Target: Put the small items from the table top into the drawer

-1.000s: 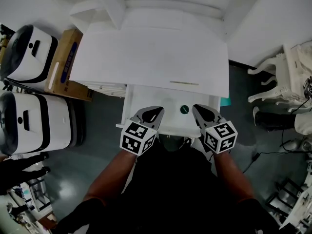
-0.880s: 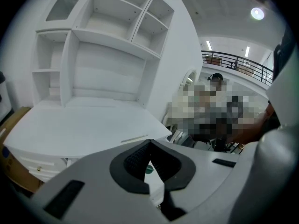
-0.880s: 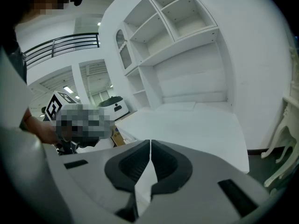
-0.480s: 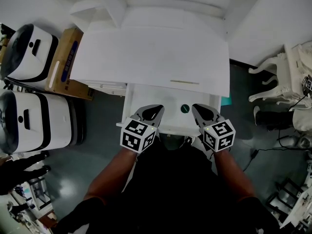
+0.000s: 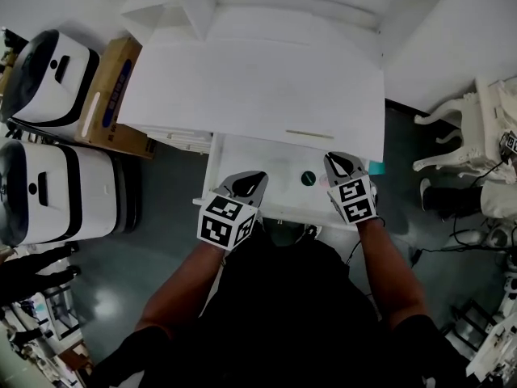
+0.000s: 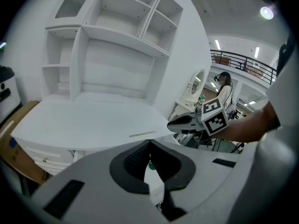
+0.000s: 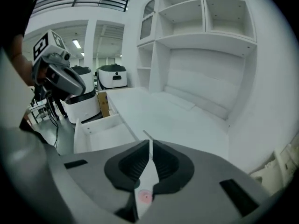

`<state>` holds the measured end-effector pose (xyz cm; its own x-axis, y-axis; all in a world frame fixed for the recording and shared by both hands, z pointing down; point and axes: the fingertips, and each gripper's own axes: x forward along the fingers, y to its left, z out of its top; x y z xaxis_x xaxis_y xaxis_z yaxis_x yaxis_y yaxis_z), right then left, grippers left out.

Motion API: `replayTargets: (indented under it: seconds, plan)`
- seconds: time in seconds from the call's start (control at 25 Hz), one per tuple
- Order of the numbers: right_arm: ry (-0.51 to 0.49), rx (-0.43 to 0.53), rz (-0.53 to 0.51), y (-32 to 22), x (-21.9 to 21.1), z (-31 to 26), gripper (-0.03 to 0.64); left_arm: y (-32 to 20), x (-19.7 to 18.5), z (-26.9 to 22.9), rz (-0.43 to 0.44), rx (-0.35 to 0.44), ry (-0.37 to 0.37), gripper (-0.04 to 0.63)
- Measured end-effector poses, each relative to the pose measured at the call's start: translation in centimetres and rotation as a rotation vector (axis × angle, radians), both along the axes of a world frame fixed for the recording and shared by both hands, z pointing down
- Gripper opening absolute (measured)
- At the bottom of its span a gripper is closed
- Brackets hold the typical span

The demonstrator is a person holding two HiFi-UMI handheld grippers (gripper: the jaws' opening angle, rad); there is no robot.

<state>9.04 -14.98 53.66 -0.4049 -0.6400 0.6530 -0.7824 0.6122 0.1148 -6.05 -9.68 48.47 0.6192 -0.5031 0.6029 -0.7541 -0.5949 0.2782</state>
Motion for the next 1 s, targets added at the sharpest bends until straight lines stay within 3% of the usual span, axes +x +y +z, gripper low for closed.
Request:
replayTargets:
  seconds: [0.24,0.32,0.4,0.76,1.0]
  plan:
    - [0.051,-0.072,-0.029,-3.5,-0.1,3.5,0.035,0.1,-1.0,0.6,-0.020,-0.022,-0.004,0.003]
    - [0.071,-0.089,-0.056,-4.2,-0.5,4.5,0.074,0.2,-1.3,0.9,-0.026,-0.030,-0.002,0.003]
    - [0.101,-0.094,-0.096,-4.7,-1.1,5.3,0.107,0.2,-1.8,1.2,-0.040,-0.038,0.000,0.003]
    - [0.367,-0.062,-0.323,-7.1,-2.5,9.2,0.107,0.0,-2.9,2.1,-0.090,-0.068,-0.001,0.003]
    - [0.457,-0.086,-0.459,-7.7,-2.7,11.0,0.106,-0.3,-3.3,2.5,-0.107,-0.082,0.000,0.003]
